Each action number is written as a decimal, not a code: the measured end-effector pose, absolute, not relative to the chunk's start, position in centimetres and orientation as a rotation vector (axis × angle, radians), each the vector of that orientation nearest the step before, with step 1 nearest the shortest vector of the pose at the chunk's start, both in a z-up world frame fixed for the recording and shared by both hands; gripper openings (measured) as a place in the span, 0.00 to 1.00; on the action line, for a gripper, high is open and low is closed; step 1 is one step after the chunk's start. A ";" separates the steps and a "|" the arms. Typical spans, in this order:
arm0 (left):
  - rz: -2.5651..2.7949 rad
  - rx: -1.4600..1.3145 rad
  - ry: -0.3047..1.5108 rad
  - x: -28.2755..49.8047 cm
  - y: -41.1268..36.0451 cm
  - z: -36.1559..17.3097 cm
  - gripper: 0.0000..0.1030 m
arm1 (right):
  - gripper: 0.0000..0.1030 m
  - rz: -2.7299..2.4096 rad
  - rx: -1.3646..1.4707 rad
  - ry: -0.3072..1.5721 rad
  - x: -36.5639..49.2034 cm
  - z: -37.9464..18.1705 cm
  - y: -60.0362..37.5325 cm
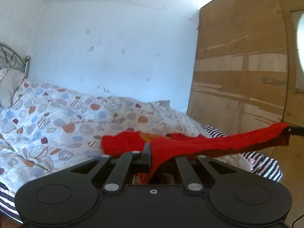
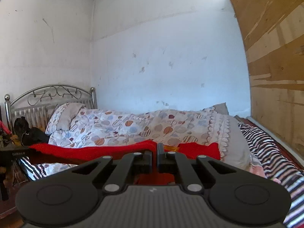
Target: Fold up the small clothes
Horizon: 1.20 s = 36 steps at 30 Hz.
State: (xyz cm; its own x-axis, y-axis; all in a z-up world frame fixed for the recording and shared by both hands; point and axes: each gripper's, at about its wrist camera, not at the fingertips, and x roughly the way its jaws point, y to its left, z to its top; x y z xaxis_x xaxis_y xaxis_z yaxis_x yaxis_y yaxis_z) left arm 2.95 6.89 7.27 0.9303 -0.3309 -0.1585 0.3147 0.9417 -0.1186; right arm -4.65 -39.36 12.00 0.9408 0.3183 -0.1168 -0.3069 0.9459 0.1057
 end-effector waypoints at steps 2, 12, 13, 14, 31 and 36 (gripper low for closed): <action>-0.344 -0.088 0.178 1.1 6.8 7.7 0.04 | 0.05 0.317 0.089 0.134 -6.9 11.5 -39.3; -0.374 -0.059 0.220 -4.1 6.4 9.2 0.04 | 0.05 0.314 0.077 0.128 -11.2 11.6 -39.5; -0.368 -0.059 0.224 -3.6 6.3 9.0 0.04 | 0.05 0.312 0.073 0.131 -10.7 11.6 -39.5; -0.360 -0.064 0.229 -3.0 6.3 8.9 0.04 | 0.05 0.310 0.063 0.134 -9.9 11.7 -39.4; -0.256 -0.088 0.250 17.4 5.1 9.7 0.06 | 0.05 0.289 -0.011 0.141 12.7 12.7 -38.7; -0.256 -0.072 0.305 24.9 4.7 8.8 0.06 | 0.05 0.266 -0.029 0.204 19.8 11.0 -38.3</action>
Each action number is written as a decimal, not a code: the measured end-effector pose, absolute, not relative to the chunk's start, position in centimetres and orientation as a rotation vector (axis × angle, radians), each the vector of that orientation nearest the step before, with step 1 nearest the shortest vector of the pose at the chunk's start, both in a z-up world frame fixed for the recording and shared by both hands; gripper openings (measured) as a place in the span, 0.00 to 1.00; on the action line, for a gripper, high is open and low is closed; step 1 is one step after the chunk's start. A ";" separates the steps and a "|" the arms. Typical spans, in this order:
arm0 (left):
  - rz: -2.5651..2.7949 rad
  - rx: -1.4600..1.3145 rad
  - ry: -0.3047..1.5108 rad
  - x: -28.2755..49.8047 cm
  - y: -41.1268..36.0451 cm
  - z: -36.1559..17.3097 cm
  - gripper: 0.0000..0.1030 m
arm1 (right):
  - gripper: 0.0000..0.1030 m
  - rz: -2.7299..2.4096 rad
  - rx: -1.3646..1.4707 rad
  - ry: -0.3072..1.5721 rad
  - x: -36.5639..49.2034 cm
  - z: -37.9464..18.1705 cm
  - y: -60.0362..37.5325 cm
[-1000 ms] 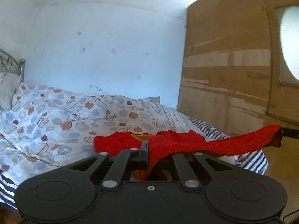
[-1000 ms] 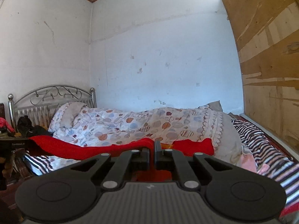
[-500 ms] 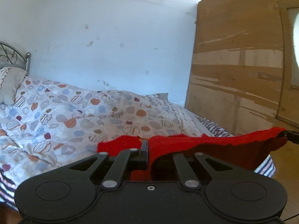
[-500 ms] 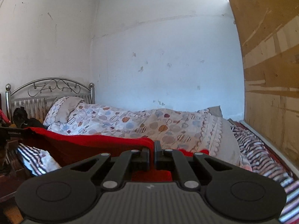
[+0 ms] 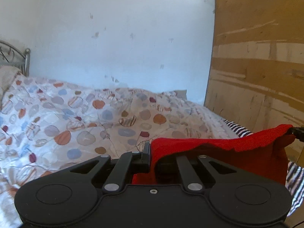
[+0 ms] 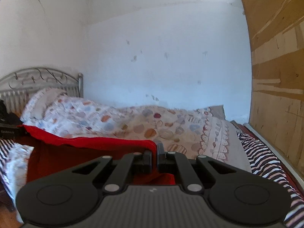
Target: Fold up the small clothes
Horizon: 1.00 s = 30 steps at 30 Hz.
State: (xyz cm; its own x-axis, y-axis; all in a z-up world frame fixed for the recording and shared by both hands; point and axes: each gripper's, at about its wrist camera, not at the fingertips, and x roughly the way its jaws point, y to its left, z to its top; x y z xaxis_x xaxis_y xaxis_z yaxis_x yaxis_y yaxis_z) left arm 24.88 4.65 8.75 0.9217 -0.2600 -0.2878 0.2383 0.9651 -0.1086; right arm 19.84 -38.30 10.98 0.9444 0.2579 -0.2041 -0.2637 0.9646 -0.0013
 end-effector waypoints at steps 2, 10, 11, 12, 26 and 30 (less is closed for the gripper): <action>-0.256 -0.075 0.342 27.9 4.6 7.9 0.05 | 0.05 0.261 -0.019 0.240 22.4 9.9 -38.4; -0.239 -0.093 0.465 35.7 4.0 3.4 0.06 | 0.06 0.234 0.050 0.357 30.0 5.4 -38.9; -0.235 -0.102 0.480 36.3 4.0 2.9 0.06 | 0.06 0.232 0.058 0.372 30.6 4.9 -39.0; -0.232 -0.114 0.497 36.9 4.0 2.2 0.06 | 0.06 0.230 0.069 0.388 31.2 4.3 -39.1; -0.230 -0.227 0.615 40.0 4.9 -0.1 0.45 | 0.89 0.256 0.175 0.469 32.7 2.8 -41.5; -0.242 -0.292 0.611 39.5 6.3 0.5 0.87 | 1.00 0.275 0.177 0.499 32.6 3.2 -42.3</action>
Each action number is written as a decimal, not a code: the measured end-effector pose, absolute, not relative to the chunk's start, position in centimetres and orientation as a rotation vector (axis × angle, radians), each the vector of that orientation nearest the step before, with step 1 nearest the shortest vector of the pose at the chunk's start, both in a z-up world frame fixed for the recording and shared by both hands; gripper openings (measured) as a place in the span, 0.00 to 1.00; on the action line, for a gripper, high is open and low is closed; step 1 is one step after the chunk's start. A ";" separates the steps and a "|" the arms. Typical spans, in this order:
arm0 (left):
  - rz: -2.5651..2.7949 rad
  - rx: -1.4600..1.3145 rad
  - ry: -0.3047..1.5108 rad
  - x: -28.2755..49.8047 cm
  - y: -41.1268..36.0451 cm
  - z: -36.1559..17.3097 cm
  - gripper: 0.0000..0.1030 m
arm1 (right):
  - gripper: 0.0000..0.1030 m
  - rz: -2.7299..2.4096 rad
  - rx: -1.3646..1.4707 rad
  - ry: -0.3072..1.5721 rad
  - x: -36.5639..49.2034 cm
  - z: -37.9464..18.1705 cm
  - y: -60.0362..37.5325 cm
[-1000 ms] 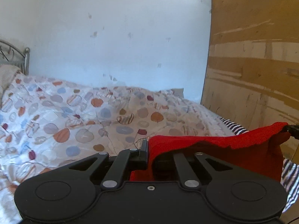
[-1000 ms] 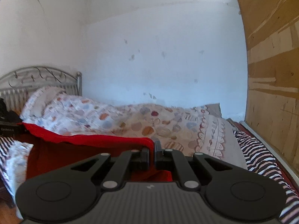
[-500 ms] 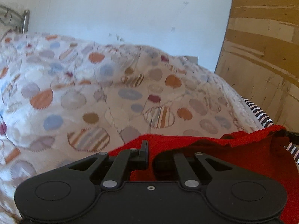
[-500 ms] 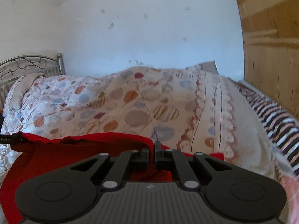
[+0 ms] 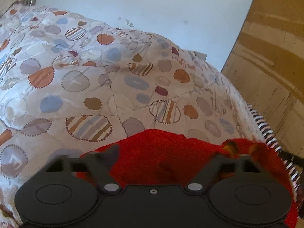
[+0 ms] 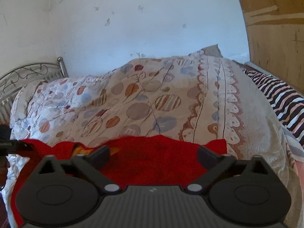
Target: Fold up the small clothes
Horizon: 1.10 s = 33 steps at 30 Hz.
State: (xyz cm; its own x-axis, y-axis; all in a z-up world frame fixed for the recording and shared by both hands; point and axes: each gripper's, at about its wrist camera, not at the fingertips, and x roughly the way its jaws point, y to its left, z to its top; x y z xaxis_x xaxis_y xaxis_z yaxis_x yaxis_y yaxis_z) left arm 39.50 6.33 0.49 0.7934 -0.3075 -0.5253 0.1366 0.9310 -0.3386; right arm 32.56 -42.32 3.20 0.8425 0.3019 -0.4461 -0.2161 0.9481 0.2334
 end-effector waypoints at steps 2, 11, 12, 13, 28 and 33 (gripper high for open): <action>-0.244 -0.310 0.612 39.3 7.1 0.7 0.89 | 1.00 0.289 0.163 0.485 32.1 3.5 -42.6; -0.271 -0.269 0.526 37.1 8.6 1.7 0.99 | 1.00 0.378 -0.003 0.509 30.6 2.4 -40.0; -0.283 -0.258 0.529 36.9 8.4 1.6 0.99 | 1.00 0.382 -0.033 0.507 30.6 2.2 -39.4; -0.293 -0.243 0.529 36.7 8.3 1.5 0.99 | 1.00 0.385 -0.069 0.502 30.7 2.0 -38.7; 0.009 -0.097 0.549 39.1 6.9 -1.9 0.89 | 0.09 0.170 0.027 0.463 32.7 0.2 -41.2; 0.091 -0.136 0.635 39.9 9.0 -3.4 0.85 | 0.23 0.147 0.074 0.481 33.1 -0.6 -42.2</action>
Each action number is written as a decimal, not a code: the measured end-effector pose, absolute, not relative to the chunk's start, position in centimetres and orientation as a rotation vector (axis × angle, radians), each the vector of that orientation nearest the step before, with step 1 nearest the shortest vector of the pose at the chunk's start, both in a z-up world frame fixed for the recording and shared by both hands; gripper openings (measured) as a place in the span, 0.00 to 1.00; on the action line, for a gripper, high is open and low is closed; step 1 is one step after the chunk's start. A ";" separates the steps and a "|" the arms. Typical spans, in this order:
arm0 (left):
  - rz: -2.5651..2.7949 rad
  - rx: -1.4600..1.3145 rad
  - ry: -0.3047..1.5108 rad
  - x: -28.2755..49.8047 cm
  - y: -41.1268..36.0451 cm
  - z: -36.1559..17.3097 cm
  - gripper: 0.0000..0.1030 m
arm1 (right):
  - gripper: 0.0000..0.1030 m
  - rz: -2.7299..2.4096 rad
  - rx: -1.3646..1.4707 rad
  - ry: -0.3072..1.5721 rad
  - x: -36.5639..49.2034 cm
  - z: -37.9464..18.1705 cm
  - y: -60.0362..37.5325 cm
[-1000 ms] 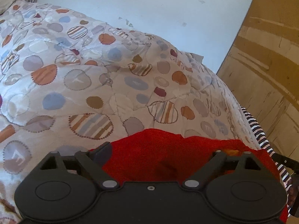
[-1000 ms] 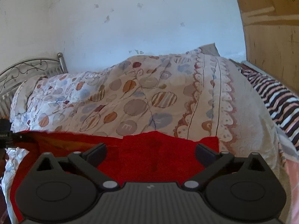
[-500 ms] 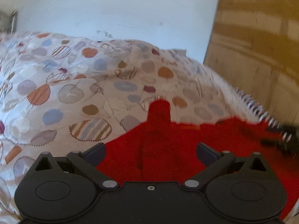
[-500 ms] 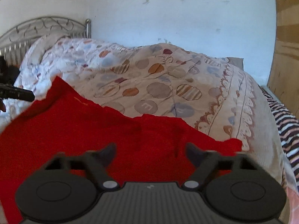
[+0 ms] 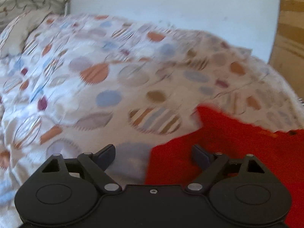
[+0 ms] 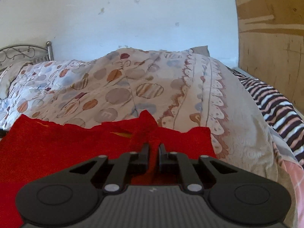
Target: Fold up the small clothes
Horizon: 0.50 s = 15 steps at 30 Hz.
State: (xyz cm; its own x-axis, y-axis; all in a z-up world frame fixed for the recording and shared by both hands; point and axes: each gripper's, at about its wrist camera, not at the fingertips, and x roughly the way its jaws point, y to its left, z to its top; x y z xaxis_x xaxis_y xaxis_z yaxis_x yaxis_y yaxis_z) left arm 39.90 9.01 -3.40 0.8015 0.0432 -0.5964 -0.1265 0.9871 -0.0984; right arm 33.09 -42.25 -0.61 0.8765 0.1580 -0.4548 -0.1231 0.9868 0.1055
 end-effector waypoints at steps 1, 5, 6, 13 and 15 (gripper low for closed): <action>0.089 -0.150 0.633 39.5 9.4 -3.6 0.85 | 0.29 0.135 0.075 0.474 32.9 -0.5 -42.3; 0.076 -0.210 0.583 37.6 10.6 -2.7 0.93 | 0.53 0.107 0.060 0.453 31.7 0.1 -42.6; 0.079 -0.215 0.565 37.0 10.7 -2.2 0.95 | 0.65 0.087 0.046 0.447 31.3 0.3 -42.7; 0.069 -0.215 0.533 32.9 10.8 -0.3 0.99 | 1.00 0.048 0.042 0.388 28.4 1.4 -42.9; 0.057 -0.211 0.534 31.5 10.7 -0.1 0.99 | 1.00 0.071 0.027 0.391 27.5 1.4 -42.4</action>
